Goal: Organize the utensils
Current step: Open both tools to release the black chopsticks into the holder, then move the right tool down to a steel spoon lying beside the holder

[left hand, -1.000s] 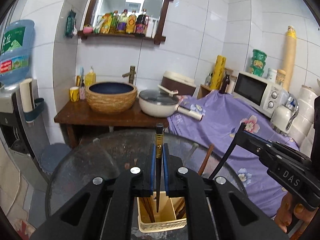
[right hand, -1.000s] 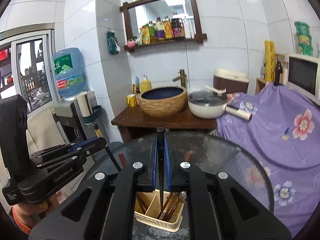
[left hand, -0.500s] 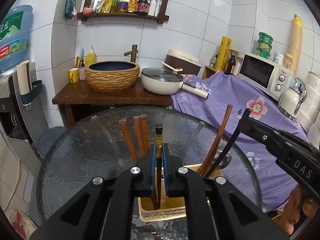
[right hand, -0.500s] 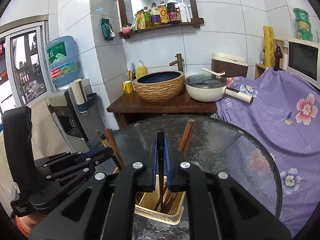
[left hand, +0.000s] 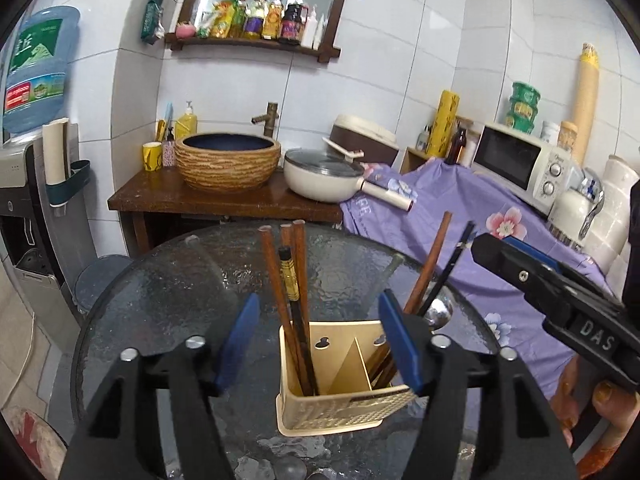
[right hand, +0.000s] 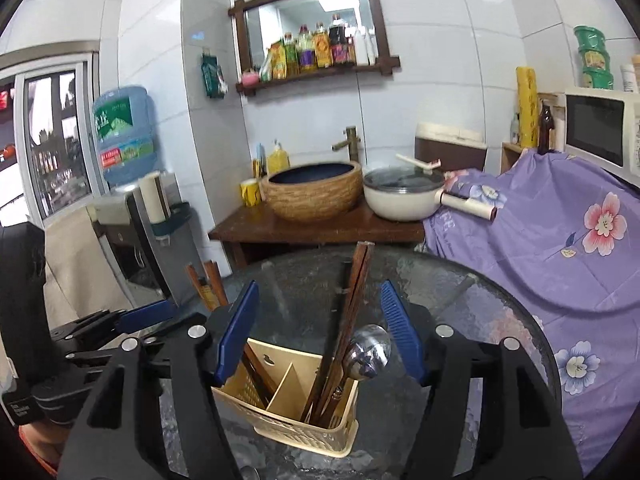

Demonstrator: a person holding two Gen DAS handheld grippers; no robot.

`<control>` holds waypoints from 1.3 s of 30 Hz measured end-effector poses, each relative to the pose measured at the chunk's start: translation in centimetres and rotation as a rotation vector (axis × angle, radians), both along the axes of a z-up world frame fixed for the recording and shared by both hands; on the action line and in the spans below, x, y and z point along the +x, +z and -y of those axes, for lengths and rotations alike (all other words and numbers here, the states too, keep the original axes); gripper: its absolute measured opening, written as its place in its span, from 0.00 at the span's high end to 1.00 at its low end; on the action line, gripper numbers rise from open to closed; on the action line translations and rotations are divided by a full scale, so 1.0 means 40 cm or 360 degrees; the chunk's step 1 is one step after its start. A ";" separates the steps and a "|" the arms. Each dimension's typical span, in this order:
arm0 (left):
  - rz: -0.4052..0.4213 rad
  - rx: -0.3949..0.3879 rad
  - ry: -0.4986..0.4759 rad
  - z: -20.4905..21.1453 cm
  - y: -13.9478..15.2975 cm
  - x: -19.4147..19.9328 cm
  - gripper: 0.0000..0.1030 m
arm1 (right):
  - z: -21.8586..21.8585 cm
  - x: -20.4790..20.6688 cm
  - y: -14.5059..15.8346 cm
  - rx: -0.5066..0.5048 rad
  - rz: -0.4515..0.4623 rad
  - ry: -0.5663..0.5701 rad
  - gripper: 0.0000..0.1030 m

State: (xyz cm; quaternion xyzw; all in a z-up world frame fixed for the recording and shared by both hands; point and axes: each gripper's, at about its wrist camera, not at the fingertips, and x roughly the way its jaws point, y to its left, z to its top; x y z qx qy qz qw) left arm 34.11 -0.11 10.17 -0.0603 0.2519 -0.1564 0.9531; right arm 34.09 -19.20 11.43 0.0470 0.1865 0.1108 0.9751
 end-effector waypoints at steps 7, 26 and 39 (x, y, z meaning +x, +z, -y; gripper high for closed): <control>0.0075 0.0140 0.0165 -0.065 -0.063 -0.106 0.09 | -0.038 -0.131 -0.063 -0.0114 0.0068 0.0026 0.39; -0.0254 0.0261 0.0474 -0.183 -0.315 -0.166 0.09 | -0.170 -0.169 -0.424 -0.0050 -0.0538 0.0112 0.39; -0.0339 0.0250 0.0461 -0.178 -0.382 -0.185 0.09 | -0.230 -0.161 -0.526 -0.0083 -0.0712 0.0133 0.43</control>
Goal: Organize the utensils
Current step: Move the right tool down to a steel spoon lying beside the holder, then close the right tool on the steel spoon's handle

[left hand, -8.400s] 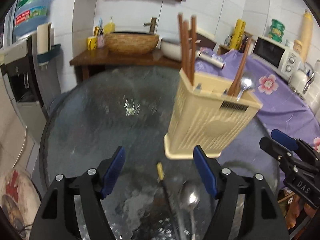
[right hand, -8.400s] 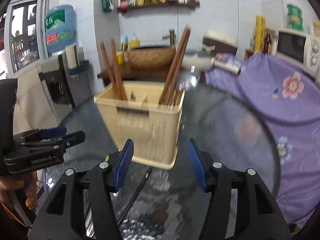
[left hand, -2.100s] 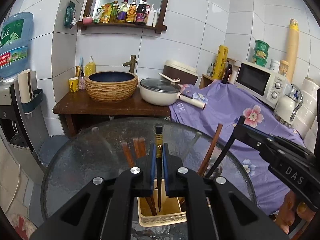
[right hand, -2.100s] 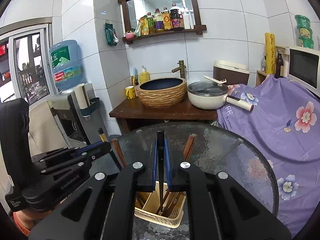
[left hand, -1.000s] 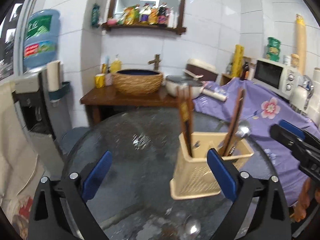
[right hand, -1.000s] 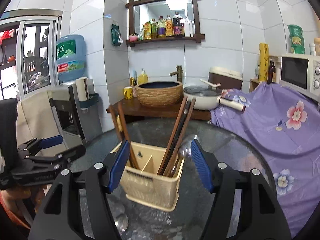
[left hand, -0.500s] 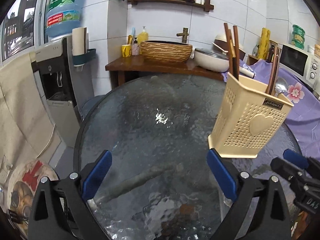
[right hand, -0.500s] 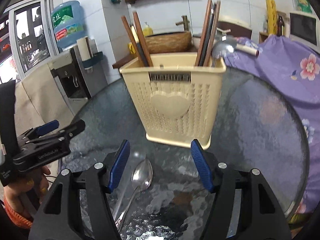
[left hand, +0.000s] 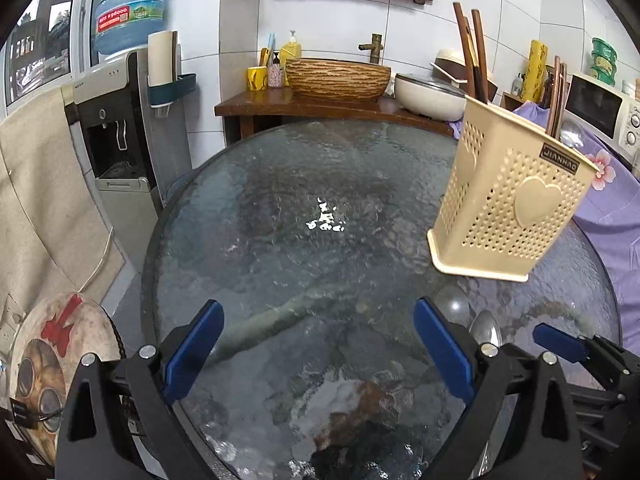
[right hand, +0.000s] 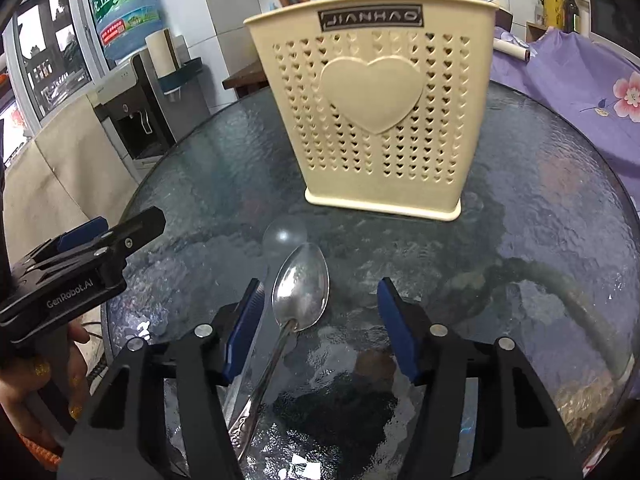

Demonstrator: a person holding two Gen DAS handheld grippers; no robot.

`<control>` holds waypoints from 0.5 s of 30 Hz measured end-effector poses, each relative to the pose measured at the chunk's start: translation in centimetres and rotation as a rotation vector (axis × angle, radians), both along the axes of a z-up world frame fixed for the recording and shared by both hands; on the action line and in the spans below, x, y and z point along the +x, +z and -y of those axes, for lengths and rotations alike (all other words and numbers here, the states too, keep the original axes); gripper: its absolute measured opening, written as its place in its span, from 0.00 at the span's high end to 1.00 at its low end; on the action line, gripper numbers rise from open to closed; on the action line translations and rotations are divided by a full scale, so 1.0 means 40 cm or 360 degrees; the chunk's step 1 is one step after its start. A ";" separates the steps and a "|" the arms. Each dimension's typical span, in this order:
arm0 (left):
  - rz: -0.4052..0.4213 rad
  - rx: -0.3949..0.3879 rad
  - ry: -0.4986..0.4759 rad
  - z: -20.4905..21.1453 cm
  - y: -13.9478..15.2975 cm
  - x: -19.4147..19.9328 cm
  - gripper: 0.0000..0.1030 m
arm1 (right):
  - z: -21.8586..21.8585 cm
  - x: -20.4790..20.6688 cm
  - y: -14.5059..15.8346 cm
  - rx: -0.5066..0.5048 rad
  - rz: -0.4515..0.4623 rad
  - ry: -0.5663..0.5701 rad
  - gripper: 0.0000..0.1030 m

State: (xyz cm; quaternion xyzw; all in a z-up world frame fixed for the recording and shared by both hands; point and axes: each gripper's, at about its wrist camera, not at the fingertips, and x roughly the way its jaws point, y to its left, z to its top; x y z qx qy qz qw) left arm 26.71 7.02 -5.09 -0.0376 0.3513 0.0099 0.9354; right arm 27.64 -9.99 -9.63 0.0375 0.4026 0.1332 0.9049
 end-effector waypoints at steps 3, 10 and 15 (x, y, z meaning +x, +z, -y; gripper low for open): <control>-0.0003 -0.0006 0.0012 0.000 -0.008 -0.007 0.09 | -0.015 0.012 -0.007 -0.0019 -0.0022 0.0006 0.43; -0.0016 -0.0047 0.0041 -0.015 -0.015 -0.009 0.09 | -0.074 0.037 -0.018 -0.0072 -0.0042 -0.0036 0.50; -0.0028 -0.0041 0.0043 -0.020 -0.020 -0.010 0.09 | -0.109 0.059 -0.035 -0.0112 -0.0061 -0.0064 0.57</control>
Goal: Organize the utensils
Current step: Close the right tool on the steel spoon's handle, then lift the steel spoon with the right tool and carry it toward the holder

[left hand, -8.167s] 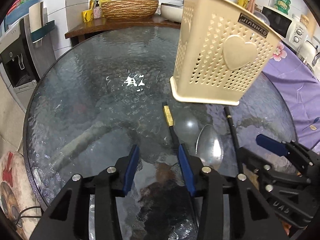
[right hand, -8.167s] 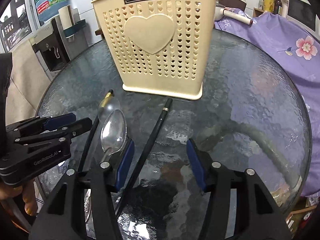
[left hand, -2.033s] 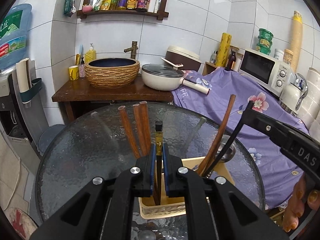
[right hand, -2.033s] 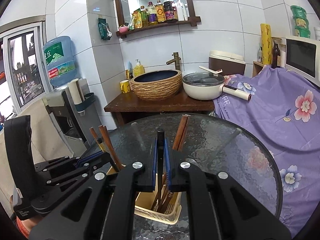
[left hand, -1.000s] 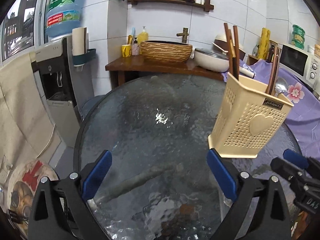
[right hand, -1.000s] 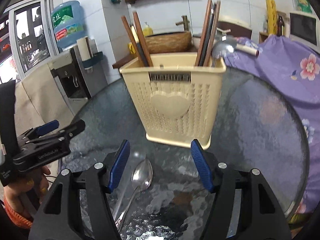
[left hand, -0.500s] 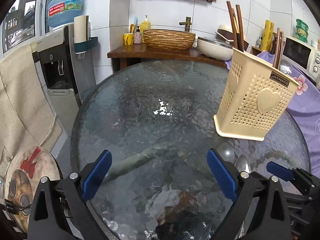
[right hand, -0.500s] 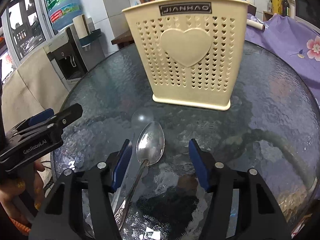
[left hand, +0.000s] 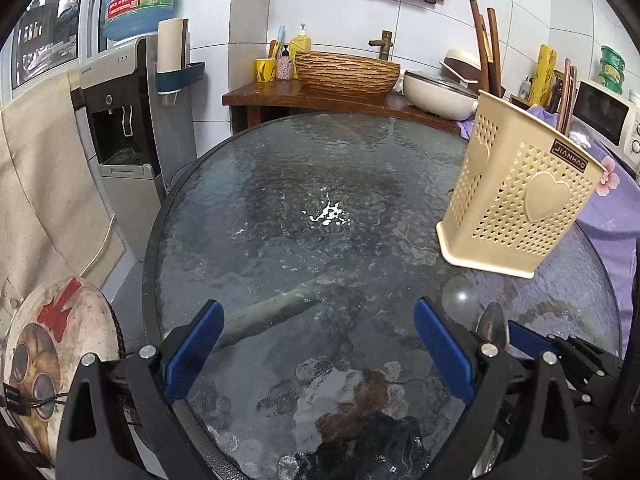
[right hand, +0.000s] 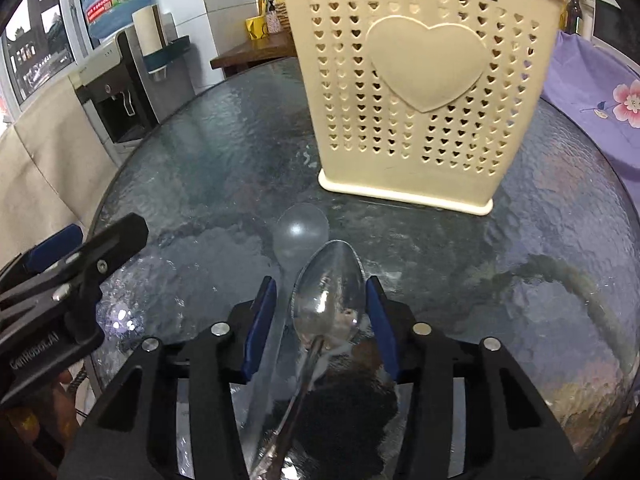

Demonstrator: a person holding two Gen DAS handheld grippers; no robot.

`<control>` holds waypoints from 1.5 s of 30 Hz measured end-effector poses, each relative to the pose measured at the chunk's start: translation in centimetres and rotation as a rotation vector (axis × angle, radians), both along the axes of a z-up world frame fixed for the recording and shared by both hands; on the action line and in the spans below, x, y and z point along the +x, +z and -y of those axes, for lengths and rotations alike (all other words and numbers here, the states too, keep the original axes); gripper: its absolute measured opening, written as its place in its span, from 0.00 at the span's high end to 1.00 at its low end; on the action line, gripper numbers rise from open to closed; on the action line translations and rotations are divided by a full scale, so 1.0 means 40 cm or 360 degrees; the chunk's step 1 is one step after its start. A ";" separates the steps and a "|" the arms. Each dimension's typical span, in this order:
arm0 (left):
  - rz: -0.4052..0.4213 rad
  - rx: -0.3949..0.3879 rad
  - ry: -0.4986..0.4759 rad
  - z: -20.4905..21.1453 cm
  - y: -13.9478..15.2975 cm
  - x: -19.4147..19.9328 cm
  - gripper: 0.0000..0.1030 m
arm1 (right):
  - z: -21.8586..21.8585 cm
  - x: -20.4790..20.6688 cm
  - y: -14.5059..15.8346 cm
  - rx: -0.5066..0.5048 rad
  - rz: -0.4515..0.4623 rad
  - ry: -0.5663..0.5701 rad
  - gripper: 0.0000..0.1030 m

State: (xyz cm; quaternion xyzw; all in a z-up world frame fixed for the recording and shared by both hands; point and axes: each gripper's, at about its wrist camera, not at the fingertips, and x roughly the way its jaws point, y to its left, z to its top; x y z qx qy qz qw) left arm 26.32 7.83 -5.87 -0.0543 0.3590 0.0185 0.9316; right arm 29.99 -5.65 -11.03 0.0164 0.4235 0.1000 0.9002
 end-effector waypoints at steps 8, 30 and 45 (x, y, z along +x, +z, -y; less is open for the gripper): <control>-0.0001 -0.0013 -0.0026 0.000 -0.004 0.003 0.09 | 0.041 -0.001 -0.001 0.0053 -0.0014 0.0011 0.68; -0.0020 -0.0023 -0.0068 0.040 -0.007 0.010 0.09 | 0.153 -0.060 0.033 0.0184 0.0045 -0.0032 0.44; -0.0049 -0.0035 -0.0085 0.040 -0.023 0.015 0.09 | 0.142 -0.013 -0.003 0.0211 -0.0015 0.0021 0.91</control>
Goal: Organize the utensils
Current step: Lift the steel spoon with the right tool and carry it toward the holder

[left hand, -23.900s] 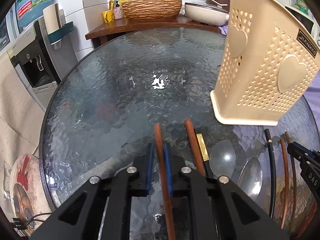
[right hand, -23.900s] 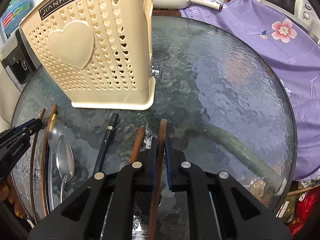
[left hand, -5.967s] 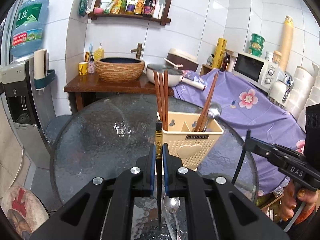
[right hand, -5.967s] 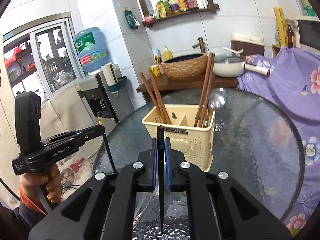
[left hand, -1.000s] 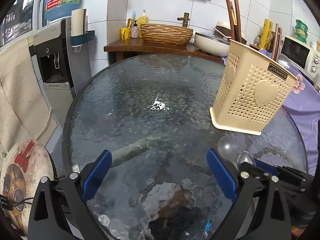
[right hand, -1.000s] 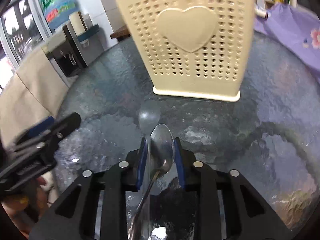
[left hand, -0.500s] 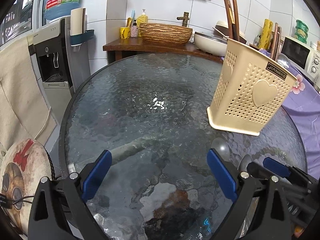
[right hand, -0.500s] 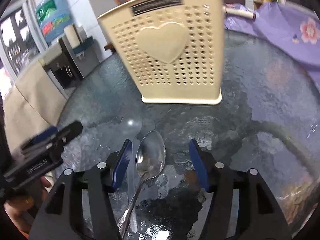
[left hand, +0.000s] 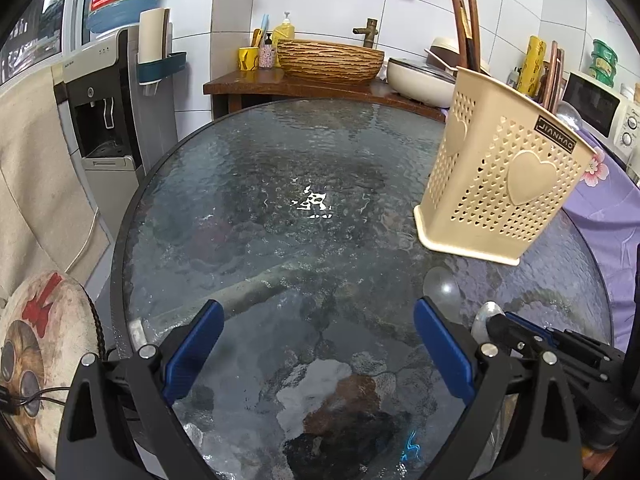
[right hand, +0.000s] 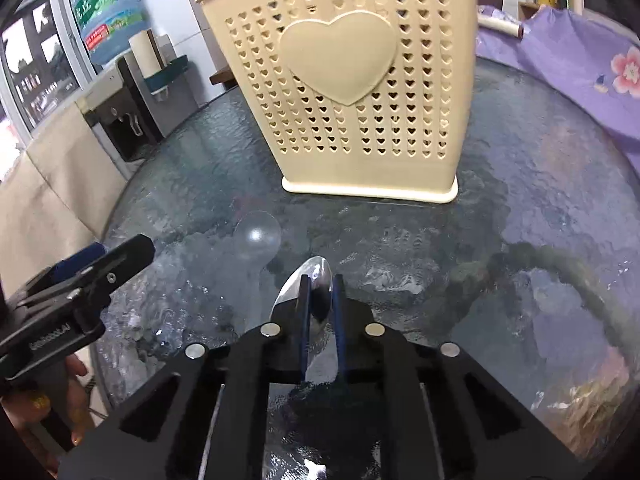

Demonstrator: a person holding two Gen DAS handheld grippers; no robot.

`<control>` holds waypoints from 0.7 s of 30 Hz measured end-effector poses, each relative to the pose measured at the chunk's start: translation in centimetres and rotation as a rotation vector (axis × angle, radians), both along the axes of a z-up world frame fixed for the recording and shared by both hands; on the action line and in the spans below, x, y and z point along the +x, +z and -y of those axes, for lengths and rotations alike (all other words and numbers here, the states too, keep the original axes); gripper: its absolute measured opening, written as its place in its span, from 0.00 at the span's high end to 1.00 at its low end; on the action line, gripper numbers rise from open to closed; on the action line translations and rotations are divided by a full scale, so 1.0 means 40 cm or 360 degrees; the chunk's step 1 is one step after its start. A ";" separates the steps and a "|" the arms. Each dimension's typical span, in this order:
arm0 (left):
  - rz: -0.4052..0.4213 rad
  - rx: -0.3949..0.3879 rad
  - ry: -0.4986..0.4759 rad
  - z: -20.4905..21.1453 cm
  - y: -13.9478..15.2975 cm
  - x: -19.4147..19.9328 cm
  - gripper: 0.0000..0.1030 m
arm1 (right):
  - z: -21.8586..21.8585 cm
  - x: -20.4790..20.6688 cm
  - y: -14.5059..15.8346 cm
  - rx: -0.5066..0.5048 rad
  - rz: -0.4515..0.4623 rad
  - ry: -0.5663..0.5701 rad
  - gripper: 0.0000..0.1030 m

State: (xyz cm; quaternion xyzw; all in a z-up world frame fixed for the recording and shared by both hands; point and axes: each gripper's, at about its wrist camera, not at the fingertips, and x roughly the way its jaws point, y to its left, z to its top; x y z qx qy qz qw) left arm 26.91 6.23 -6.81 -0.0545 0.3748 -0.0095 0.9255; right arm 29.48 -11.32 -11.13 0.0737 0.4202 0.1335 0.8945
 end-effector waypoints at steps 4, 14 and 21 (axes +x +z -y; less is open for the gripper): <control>-0.0001 -0.0004 -0.0008 0.007 -0.001 -0.001 0.09 | 0.049 0.006 0.000 0.0146 -0.0034 0.0040 0.95; -0.0056 0.0001 -0.0165 0.089 -0.009 0.017 0.09 | 0.157 0.037 0.029 0.0063 -0.0034 0.0126 0.96; -0.0116 0.0120 -0.0256 0.189 -0.028 0.059 0.13 | 0.187 0.063 0.034 -0.0067 -0.0014 0.0147 0.96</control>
